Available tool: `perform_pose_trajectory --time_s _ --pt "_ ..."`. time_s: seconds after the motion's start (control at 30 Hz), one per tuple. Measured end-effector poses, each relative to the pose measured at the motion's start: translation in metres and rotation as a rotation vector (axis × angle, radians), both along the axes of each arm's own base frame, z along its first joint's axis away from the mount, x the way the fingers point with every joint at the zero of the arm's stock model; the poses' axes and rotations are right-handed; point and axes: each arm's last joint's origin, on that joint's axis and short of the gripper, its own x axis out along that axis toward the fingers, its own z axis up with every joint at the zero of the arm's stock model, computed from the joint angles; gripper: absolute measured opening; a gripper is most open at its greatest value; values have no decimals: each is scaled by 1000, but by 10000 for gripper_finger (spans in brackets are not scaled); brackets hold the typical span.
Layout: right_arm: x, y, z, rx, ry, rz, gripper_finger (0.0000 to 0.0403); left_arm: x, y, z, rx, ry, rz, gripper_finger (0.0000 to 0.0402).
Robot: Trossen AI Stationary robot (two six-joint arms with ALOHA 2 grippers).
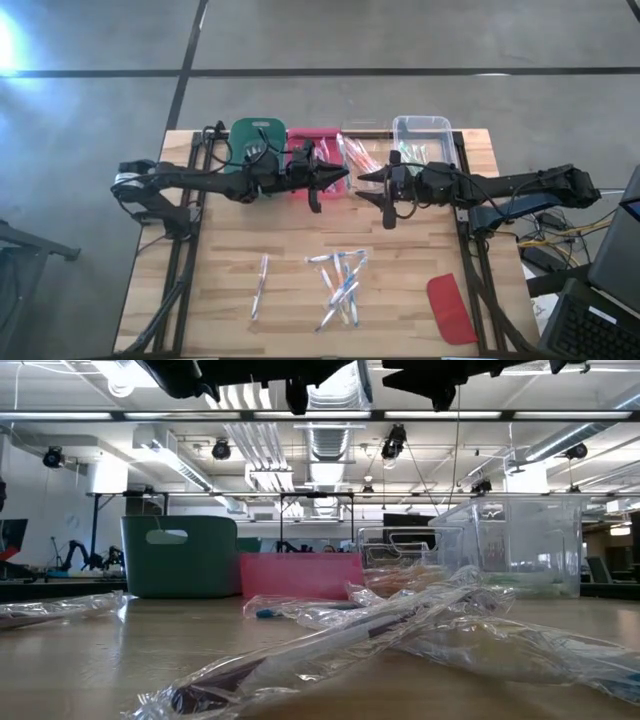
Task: Pick & Place Toothbrushes
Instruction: Put the blue toothbrush into the red bin
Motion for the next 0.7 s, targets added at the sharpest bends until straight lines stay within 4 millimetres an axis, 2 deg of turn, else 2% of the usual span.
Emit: perform_pose_trajectory --time_s 0.2,0.4,0.53,0.7 --pt "3 0 1 -2 -28 -5 214 0 0 2 6 -17 1 24" --pt "19 -1 -3 -30 -33 -7 218 -1 0 3 32 -25 6 23" --pt "28 -3 -3 -41 -25 -13 201 -1 -1 4 43 -37 -18 23" --pt "32 -3 -1 -44 -24 -17 151 -1 -1 4 44 -32 -23 23"
